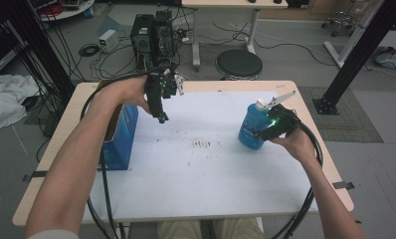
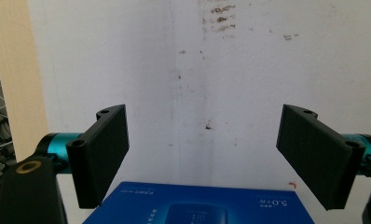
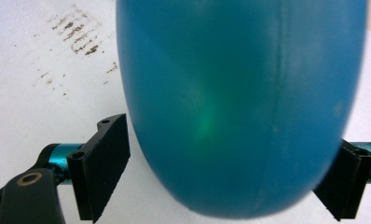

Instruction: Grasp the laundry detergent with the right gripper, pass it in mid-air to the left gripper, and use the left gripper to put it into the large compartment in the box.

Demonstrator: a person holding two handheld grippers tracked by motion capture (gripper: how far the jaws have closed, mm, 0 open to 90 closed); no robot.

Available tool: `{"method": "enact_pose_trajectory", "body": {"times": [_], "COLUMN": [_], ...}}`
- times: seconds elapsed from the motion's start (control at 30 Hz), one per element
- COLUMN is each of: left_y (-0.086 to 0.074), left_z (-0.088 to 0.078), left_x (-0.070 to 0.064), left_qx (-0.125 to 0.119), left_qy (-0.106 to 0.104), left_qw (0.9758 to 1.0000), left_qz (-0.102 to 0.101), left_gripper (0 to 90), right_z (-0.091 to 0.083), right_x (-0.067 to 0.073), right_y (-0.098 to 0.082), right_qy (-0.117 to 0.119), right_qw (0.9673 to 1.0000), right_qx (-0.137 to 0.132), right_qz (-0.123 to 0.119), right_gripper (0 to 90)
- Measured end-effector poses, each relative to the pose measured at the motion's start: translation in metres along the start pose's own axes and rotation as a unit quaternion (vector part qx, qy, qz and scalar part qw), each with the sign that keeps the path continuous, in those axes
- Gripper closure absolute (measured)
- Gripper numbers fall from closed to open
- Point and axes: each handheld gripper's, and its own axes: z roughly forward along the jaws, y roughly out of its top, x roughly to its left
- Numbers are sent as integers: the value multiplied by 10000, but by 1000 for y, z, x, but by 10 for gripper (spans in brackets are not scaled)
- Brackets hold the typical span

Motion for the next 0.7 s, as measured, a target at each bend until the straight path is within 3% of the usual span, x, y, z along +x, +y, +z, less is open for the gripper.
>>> {"method": "enact_pose_trajectory", "body": {"times": [0.23,0.33,0.7], "left_y": [1,1,2], "left_z": [2,2,4], "left_x": [0,0,0], "left_qx": [22,20,23], "left_qy": [-4,-3,-15], "left_qw": [10000,10000,10000], "left_qz": [3,-2,-16], "left_gripper": [170,170,170], "right_z": [7,7,11], "right_x": [0,0,-1], "right_y": [-2,-3,-3], "right_qy": [-24,41,8], "right_qw": [10000,10000,10000], "right_qx": [30,8,-73], "right_qz": [-12,-33,36], "right_gripper": [137,191,192]}}
